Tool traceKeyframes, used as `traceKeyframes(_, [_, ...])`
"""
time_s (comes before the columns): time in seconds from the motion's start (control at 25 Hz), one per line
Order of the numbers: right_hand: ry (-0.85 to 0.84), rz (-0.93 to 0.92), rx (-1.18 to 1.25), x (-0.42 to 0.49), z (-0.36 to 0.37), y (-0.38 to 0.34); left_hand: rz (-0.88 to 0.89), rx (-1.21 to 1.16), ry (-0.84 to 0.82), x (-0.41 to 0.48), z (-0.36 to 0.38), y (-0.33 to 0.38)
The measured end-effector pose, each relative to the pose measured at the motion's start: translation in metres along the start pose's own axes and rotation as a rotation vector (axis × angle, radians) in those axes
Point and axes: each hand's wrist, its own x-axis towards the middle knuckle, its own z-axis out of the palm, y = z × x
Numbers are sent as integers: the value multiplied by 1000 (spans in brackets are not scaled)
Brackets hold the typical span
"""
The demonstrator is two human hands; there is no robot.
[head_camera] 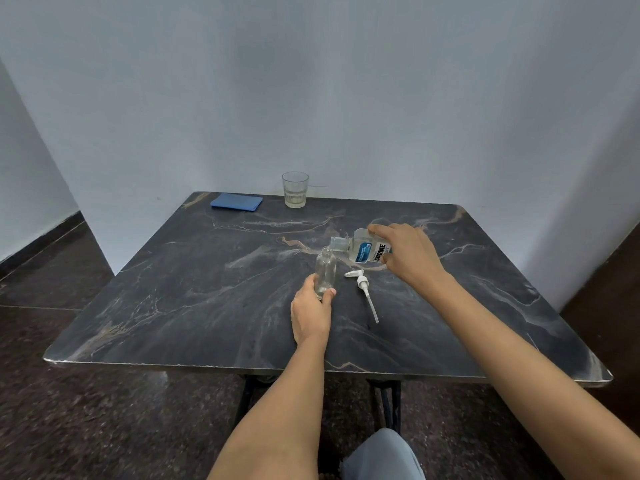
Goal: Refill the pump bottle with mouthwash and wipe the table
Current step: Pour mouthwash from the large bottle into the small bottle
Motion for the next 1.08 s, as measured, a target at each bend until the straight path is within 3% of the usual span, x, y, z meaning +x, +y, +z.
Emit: traceKeyframes(1.08, [9, -14, -56, 1, -3, -3, -13, -2, -9, 0, -1, 1])
